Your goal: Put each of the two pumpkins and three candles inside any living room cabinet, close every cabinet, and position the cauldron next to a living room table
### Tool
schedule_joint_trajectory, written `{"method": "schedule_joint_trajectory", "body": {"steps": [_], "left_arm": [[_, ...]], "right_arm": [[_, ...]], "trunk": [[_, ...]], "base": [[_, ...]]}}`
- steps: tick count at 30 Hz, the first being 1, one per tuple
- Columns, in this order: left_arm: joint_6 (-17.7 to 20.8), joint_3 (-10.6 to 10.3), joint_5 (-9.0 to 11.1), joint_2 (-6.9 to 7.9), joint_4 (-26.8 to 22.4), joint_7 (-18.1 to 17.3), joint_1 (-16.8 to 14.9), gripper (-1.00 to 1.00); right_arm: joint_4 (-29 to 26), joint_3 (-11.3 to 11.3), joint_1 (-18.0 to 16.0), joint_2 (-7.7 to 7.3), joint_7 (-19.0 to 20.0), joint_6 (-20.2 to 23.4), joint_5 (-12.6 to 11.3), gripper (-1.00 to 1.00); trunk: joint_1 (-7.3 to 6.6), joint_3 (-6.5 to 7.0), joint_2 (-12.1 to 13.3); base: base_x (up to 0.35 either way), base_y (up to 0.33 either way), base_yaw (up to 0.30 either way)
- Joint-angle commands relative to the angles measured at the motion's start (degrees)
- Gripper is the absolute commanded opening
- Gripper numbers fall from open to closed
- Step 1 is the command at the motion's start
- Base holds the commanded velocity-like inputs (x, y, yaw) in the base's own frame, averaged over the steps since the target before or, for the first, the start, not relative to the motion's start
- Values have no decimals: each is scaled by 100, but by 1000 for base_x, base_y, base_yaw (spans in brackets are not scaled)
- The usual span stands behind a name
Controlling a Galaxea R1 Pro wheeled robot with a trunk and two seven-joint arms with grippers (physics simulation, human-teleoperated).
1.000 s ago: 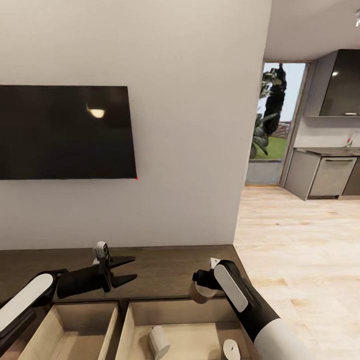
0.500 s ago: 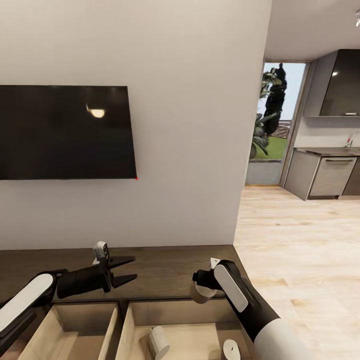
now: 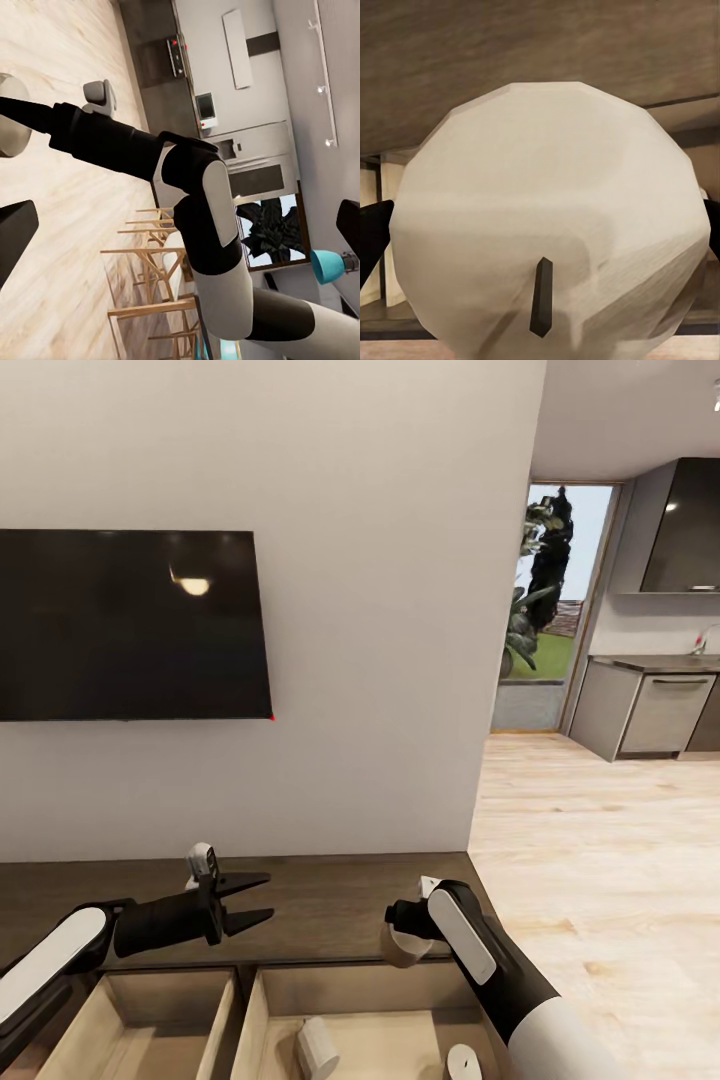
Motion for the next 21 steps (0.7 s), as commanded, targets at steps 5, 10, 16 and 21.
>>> {"method": "schedule_joint_trajectory", "body": {"steps": [5, 10, 16, 21], "left_arm": [[-1, -12, -28, 2, 3, -51, -7, 100], [-1, -12, -22, -3, 3, -52, -7, 100], [1, -16, -21, -5, 3, -59, -7, 100], [7, -15, -21, -26, 3, -59, -7, 100]], "right_arm": [[-6, 9, -5, -1, -61, 15, -48, -100], [-7, 23, -5, -1, -72, 39, -40, -100], [1, 31, -5, -1, -81, 178, -54, -100], [22, 27, -5, -1, -94, 273, -61, -100]], "trunk": [[66, -60, -124], [175, -150, -325], [307, -258, -565], [417, -348, -766]], "base": [[0, 0, 0], [0, 0, 0], [0, 0, 0], [0, 0, 0]]}}
